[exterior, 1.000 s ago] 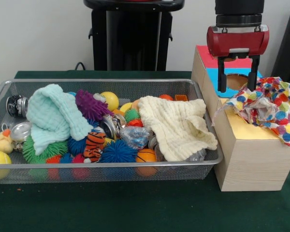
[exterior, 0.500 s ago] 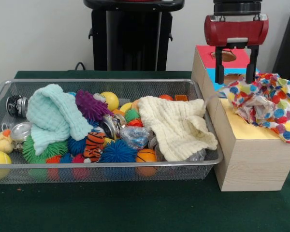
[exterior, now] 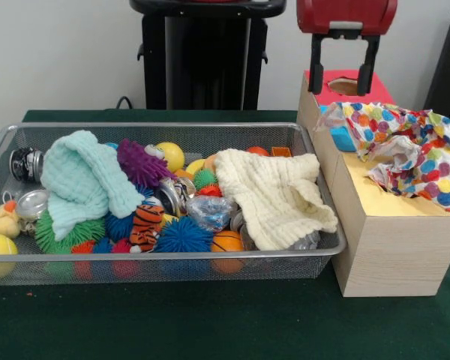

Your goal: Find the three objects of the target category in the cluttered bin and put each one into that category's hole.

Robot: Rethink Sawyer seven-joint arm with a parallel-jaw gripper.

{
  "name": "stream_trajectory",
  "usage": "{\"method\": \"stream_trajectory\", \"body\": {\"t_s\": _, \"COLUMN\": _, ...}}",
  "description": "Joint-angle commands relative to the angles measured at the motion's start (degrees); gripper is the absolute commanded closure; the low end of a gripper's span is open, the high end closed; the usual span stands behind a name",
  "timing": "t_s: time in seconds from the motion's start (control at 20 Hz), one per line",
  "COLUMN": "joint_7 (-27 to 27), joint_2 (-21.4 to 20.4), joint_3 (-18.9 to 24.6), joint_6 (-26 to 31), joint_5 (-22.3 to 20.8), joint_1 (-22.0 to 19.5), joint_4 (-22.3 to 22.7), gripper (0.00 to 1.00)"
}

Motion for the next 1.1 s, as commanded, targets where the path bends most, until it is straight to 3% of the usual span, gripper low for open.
{"method": "stream_trajectory", "body": {"t_s": 0.05, "joint_7": -5.6, "joint_2": -2.2, "joint_3": 4.2, "joint_6": 10.5, "joint_5": -0.2, "joint_1": -1.8, "joint_4": 0.0, "gripper": 0.0}}
{"method": "stream_trajectory", "body": {"t_s": 0.6, "joint_7": 6.7, "joint_2": -2.0, "joint_3": 2.0, "joint_6": 20.2, "joint_5": 3.2, "joint_1": 4.9, "joint_4": -8.6, "gripper": 0.0}}
{"method": "stream_trajectory", "body": {"t_s": 1.0, "joint_7": 11.6, "joint_2": 0.3, "joint_3": -0.4, "joint_6": 20.3, "joint_5": 3.9, "joint_1": 9.6, "joint_4": -13.0, "gripper": 0.0}}
{"method": "stream_trajectory", "body": {"t_s": 1.05, "joint_7": 13.4, "joint_2": 0.5, "joint_3": -1.4, "joint_6": 17.5, "joint_5": 5.1, "joint_1": 10.4, "joint_4": -12.7, "gripper": 1.0}}
{"method": "stream_trajectory", "body": {"t_s": 1.1, "joint_7": 13.8, "joint_2": 0.7, "joint_3": -1.6, "joint_6": 17.3, "joint_5": 5.2, "joint_1": 10.5, "joint_4": -12.7, "gripper": 1.0}}
